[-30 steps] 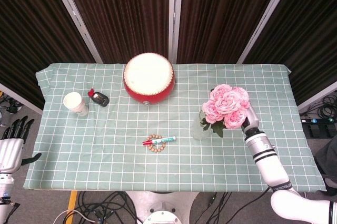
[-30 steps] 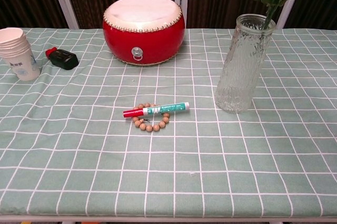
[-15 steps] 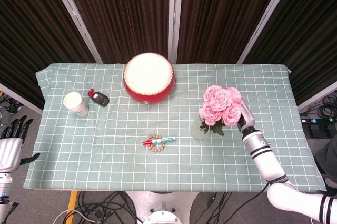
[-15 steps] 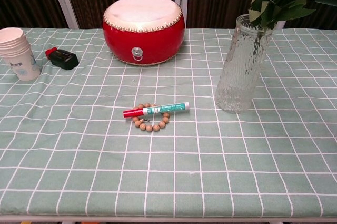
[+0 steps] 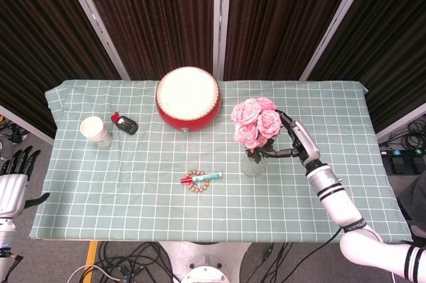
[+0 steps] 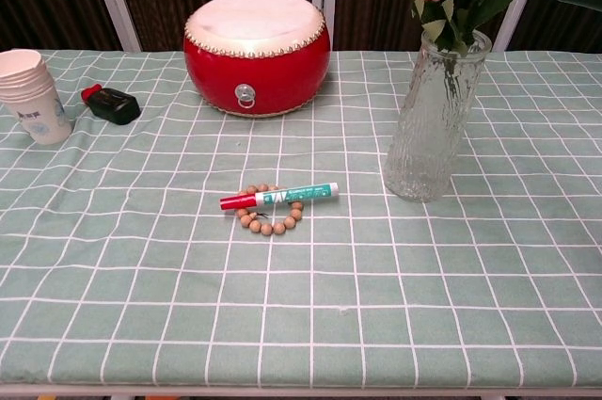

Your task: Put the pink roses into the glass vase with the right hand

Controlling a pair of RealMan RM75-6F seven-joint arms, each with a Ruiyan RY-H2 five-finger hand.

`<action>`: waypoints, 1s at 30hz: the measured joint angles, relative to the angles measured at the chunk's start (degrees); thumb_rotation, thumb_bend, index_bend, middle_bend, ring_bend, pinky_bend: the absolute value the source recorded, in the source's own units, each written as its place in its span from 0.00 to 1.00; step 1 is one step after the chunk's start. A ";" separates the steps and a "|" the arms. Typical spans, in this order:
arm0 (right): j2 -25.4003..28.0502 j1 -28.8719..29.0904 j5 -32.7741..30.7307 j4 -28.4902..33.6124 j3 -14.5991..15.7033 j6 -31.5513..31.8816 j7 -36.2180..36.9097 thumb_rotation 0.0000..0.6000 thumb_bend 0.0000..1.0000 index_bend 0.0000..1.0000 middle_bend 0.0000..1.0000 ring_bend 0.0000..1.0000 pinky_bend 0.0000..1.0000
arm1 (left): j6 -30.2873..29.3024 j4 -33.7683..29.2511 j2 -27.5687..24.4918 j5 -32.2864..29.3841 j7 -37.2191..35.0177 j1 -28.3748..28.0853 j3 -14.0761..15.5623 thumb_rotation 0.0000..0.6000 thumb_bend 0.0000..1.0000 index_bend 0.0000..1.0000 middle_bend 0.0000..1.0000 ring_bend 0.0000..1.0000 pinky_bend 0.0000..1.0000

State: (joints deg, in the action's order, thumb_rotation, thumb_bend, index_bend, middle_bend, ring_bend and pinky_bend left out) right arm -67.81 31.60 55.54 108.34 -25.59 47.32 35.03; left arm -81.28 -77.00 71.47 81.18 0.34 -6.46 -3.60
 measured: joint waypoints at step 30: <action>7.22 -18.74 17.40 -12.42 13.63 33.14 -41.79 1.00 0.00 0.00 0.02 0.00 0.00 | -1.48 -3.11 -0.81 0.85 0.96 -0.28 -0.59 1.00 0.00 0.09 0.00 0.00 0.16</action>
State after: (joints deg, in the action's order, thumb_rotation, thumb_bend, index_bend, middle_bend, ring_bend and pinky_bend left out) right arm -60.60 12.86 72.94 95.92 -11.96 80.46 -6.76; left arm -82.75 -80.11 70.66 82.04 1.30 -6.73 -4.20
